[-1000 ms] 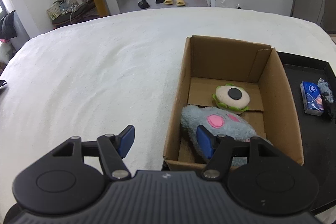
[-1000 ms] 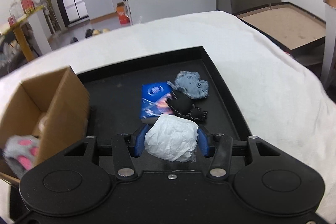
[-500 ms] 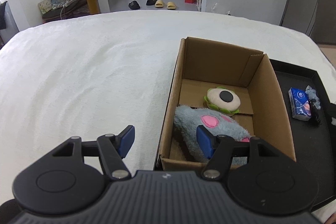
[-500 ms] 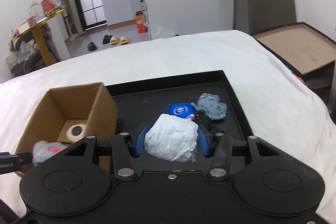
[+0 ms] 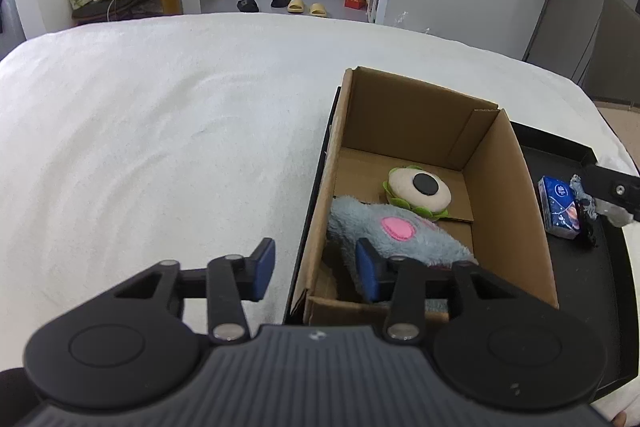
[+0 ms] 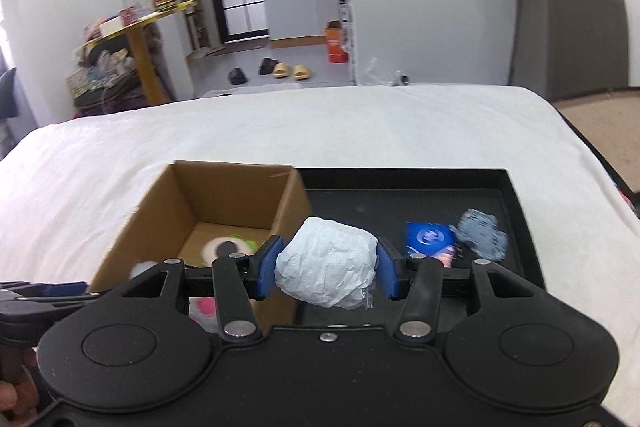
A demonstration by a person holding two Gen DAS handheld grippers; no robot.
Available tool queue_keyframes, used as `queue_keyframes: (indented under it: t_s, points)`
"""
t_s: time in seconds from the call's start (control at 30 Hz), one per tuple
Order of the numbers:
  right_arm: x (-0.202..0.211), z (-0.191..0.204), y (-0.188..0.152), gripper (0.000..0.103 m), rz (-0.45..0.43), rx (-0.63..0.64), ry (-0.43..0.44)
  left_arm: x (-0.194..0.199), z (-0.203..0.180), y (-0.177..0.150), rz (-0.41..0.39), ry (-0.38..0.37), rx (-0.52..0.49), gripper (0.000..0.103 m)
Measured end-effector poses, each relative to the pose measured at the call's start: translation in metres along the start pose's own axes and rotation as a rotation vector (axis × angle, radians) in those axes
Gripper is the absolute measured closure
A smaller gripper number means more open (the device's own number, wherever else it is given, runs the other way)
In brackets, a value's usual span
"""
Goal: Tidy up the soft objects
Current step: 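Carry the white bundle over the box and release it inside, then move the right gripper to the black fuzzy item on the tray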
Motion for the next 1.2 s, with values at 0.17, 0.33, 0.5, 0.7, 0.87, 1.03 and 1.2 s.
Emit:
queue_keyframes:
  t_s: [0.17, 0.33, 0.5, 0.7, 0.87, 1.03, 1.2]
  points:
    - [-0.009, 0.021, 0.003, 0.054, 0.015, 0.042, 0.043, -0.004, 0.003, -0.001, 0.008, -0.029, 0.022, 0.086]
    - [-0.015, 0.038, 0.004, 0.054, 0.022, 0.067, 0.069, -0.006, 0.01, -0.002, 0.008, -0.041, 0.041, 0.091]
    - [-0.02, 0.056, 0.004, 0.054, 0.031, 0.088, 0.085, -0.008, 0.014, -0.003, 0.009, -0.058, 0.061, 0.091]
    - [-0.023, 0.069, 0.004, 0.052, 0.048, 0.105, 0.101, -0.006, 0.017, -0.003, 0.009, -0.069, 0.071, 0.091]
    - [-0.022, 0.072, 0.003, 0.041, 0.074, 0.121, 0.087, -0.005, 0.016, -0.003, 0.011, -0.068, 0.067, 0.091]
    - [-0.017, 0.065, 0.006, 0.035, 0.075, 0.107, 0.085, -0.005, 0.014, -0.002, 0.011, -0.057, 0.059, 0.091]
    - [-0.014, 0.049, 0.009, 0.035, 0.082, 0.115, 0.085, -0.003, 0.01, -0.001, 0.012, -0.053, 0.043, 0.087]
Point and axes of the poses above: each gripper's, at about its wrist camera, not at the fingertips, and x roughly against the way its jaws point, z to its left, y to its top, the point moved 4 cm from there along -x, roughly the way its jaws point, and after that the axes turned 11 degrees about -z, right-handed, at the moved point
